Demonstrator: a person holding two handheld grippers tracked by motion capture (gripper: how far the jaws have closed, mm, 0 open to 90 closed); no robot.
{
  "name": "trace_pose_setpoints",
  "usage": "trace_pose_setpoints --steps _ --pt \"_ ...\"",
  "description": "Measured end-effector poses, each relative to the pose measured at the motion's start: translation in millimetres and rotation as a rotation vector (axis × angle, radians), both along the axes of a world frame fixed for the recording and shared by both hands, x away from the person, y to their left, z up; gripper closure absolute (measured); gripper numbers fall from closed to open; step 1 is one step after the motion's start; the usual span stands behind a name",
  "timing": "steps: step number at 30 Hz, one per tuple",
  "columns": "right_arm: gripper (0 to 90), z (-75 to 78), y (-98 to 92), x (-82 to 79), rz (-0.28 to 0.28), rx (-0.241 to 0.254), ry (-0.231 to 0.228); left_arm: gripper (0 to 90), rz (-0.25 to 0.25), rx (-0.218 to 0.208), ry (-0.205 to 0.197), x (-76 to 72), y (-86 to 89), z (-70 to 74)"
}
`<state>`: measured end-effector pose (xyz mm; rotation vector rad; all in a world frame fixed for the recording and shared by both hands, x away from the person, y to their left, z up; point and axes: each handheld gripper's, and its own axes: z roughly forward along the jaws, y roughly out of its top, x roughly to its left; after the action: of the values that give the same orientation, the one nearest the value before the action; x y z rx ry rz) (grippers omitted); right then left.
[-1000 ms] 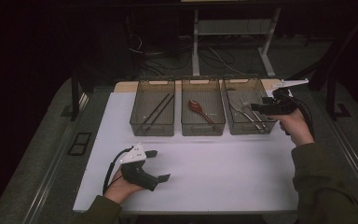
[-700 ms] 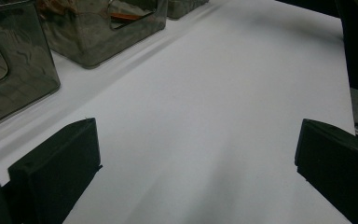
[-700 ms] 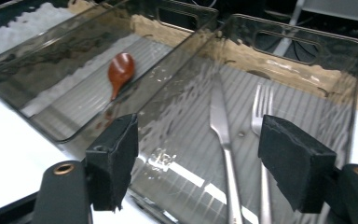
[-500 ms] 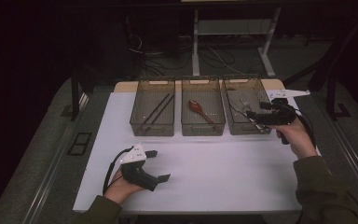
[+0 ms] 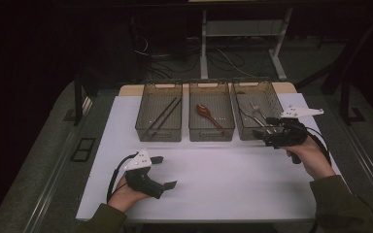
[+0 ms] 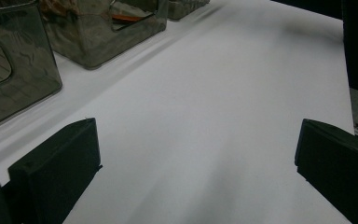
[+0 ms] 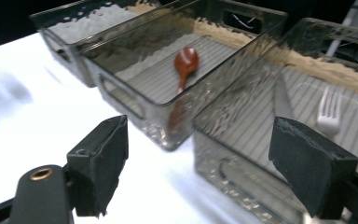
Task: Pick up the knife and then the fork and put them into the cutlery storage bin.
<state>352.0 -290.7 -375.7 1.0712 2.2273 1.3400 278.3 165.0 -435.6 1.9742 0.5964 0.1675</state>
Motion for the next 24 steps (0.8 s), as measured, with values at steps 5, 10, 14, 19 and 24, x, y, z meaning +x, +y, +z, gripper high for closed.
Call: trace_pose_setpoints --steps 5,10,14,19,24 --pt "18.7 -5.0 2.6 -12.9 0.024 -0.003 -0.009 0.0 -0.001 -0.001 0.002 -0.2 -0.1 0.1" --pt "17.9 -12.6 6.2 -24.6 0.046 -0.016 -0.008 0.0 -0.001 -0.001 0.002 -0.4 -0.1 0.2" --pt "17.9 -18.2 7.3 -34.0 0.053 -0.008 -0.008 0.0 -0.002 -0.002 0.002 -0.1 -0.1 0.0" --pt "17.7 -26.4 6.3 -45.0 0.054 -0.016 -0.012 0.0 -0.001 -0.002 0.003 -0.5 -0.3 0.2" --pt "17.1 -35.6 2.8 -54.2 0.059 0.002 0.007 0.0 -0.002 -0.003 0.002 -0.3 -0.2 0.3"
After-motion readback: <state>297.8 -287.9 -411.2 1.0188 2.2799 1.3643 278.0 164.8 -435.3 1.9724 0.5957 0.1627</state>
